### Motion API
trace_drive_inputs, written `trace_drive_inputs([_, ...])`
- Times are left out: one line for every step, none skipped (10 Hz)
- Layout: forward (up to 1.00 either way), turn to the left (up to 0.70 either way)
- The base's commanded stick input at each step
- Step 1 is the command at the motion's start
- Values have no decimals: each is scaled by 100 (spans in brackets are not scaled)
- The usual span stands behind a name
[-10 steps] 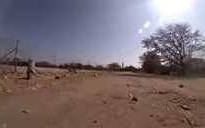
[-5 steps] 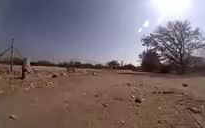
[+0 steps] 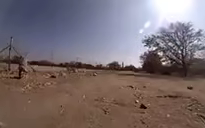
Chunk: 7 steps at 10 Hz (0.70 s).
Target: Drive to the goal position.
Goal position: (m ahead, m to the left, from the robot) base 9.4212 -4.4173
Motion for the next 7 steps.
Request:
trace_drive_inputs([50,0])
trace_drive_inputs([50,0])
trace_drive_inputs([50,0])
trace_drive_inputs([50,0])
trace_drive_inputs([50,0])
trace_drive_inputs([50,0])
trace_drive_inputs([50,0])
